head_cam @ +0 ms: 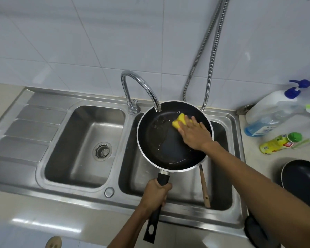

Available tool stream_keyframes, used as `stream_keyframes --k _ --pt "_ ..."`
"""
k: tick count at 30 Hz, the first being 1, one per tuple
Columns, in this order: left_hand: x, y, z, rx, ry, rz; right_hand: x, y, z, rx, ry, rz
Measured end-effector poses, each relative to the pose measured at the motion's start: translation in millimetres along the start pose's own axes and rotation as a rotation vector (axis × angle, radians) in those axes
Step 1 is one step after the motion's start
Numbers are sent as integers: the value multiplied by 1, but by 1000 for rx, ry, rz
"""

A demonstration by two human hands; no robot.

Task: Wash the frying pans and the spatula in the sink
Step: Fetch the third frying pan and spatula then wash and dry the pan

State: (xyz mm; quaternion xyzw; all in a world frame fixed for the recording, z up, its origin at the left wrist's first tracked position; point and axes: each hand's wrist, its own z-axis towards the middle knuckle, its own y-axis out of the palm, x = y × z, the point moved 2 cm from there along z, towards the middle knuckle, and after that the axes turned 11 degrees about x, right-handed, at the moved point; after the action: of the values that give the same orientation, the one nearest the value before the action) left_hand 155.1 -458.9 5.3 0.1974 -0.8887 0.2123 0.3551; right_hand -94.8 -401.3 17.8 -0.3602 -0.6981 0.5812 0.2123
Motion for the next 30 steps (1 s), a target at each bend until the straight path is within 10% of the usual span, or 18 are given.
stream_keyframes --k 30 --pt "-9 -7 0 -10 53 92 -95 34 -30 -37 -157 113"
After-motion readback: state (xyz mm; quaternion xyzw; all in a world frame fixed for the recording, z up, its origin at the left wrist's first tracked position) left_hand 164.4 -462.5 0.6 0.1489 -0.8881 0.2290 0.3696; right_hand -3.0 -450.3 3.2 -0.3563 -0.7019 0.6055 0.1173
